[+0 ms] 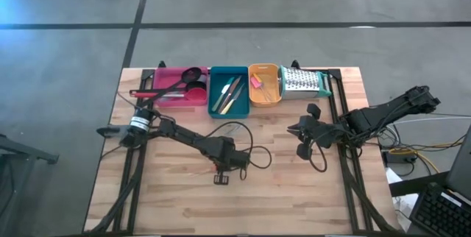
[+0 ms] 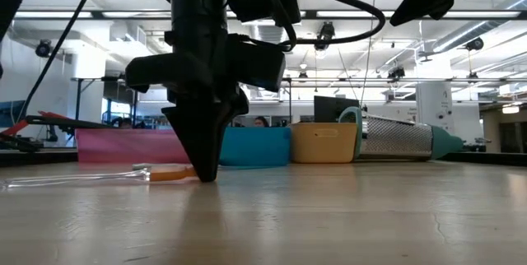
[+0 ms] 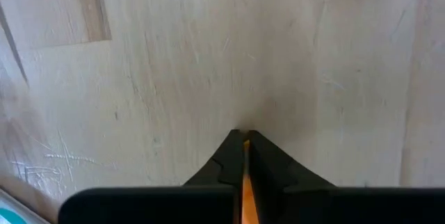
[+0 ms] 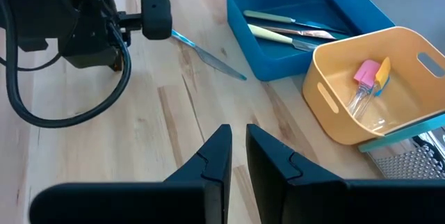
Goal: Pick & Place Kitchen Items
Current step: Put the orange spatula into the yellow bin
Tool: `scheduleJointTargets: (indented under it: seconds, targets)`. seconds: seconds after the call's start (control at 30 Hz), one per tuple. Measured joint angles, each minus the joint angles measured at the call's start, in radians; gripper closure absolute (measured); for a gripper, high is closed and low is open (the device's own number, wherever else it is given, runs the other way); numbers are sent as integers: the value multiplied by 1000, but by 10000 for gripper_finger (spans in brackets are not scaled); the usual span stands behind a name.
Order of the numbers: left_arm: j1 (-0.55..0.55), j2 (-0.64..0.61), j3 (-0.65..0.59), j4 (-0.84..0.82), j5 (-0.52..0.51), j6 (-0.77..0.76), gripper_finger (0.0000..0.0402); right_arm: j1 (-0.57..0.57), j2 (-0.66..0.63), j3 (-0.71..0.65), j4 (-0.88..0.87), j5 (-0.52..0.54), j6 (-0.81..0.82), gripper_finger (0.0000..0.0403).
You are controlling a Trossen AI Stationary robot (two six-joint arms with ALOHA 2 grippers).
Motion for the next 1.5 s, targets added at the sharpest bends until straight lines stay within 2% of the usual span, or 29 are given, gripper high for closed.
scheduleJointTargets:
  seconds: [0.17, 0.4, 0.63, 0.83, 1.03, 1.17, 1.4, 1.5]
  targets:
    - [-1, -22, -1, -1, 4, 11, 392, 0, 0, 0, -1, 0, 0, 364]
    - [-5, -121, -1, 3, -27, 11, 392, 0, 0, 0, -1, 0, 0, 364]
    - [-22, -197, -5, 14, -134, 10, 392, 0, 0, -7, -2, 0, 0, 364]
    - [-29, -204, -7, 71, -171, 38, 392, 0, 0, -30, 1, -1, 1, 364]
    - [-34, -220, -6, 123, -310, 58, 392, 30, 0, -146, 41, 3, 67, 365]
    - [-34, -259, -15, 195, -336, 81, 392, 61, 0, -276, 280, 19, 59, 365]
    - [-34, -366, -65, 376, -343, 126, 392, 81, 53, -519, 956, 31, -145, 365]
    - [-34, -416, -99, 486, -353, 166, 392, 81, 109, -588, 1183, 33, -223, 365]
